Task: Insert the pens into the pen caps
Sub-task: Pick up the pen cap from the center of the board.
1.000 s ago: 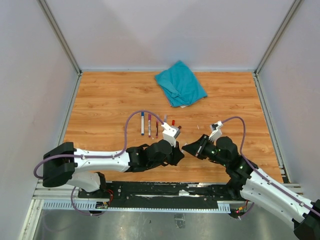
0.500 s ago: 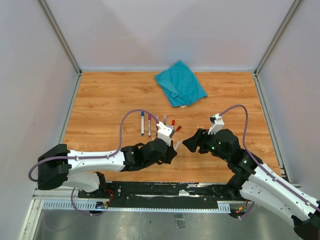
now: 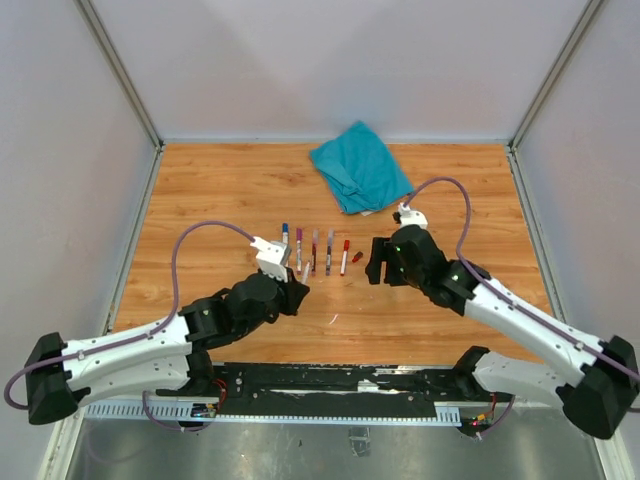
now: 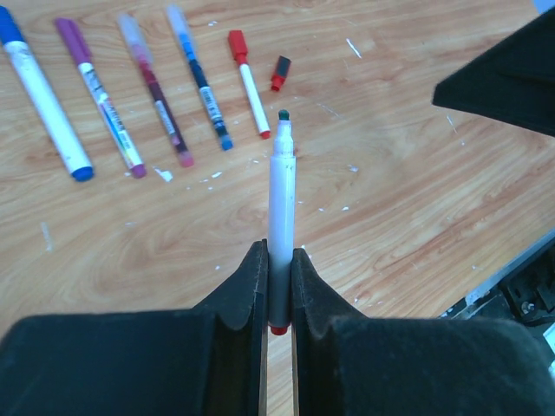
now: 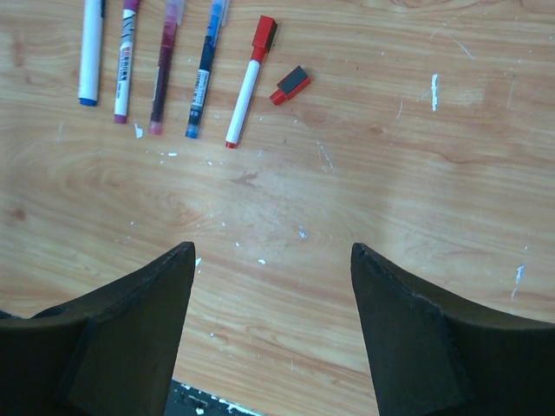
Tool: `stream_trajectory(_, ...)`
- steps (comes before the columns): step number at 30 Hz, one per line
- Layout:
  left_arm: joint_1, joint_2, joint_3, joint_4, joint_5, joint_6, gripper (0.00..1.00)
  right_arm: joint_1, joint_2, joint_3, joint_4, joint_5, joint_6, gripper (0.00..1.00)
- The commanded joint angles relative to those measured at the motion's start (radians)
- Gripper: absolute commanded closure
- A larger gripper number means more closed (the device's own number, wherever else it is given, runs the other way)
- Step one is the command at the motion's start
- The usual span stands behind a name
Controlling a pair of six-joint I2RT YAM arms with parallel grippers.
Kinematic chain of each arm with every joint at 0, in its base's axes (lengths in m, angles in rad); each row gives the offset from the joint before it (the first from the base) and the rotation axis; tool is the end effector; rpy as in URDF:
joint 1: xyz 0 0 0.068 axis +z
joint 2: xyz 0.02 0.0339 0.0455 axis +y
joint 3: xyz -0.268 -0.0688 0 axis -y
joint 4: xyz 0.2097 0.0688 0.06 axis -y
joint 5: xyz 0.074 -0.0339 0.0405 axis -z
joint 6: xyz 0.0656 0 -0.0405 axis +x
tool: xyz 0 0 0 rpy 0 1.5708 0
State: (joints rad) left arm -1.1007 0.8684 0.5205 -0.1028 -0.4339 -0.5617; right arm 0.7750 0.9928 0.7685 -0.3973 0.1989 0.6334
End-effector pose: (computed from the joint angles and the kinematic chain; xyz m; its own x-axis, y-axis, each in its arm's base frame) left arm 0.1082 -0.1521 0.2448 -0.5065 -0.0699 -0.8594 0.4344 0.8402 -0.3244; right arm 0.1547 0.1333 0.2693 -0.6734 0.1526 -0.7234 -0.2141 0.8963 0.3884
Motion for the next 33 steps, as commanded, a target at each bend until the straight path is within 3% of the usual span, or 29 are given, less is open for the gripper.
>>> stream_trajectory(1,0.006,-0.119,-0.039,-0.083,-0.068,0.037,0.99,0.004,0.149,0.099,-0.051,0.092,-0.015,0.27)
stream_trajectory(9,0.006,-0.276,-0.081,-0.170,-0.112,0.027,0.99,-0.004,0.466,0.339,-0.233,0.313,0.257,0.20)
stream_trajectory(14,0.006,-0.306,-0.112,-0.156,-0.113,0.040,1.00,-0.018,0.616,0.466,-0.317,0.284,0.310,0.20)
stream_trajectory(23,0.006,-0.291,-0.122,-0.138,-0.107,0.053,1.00,-0.047,0.763,0.563,-0.323,0.186,0.366,0.24)
stream_trajectory(33,0.006,-0.316,-0.133,-0.141,-0.090,0.041,0.99,-0.067,0.844,0.603,-0.333,0.192,0.414,0.36)
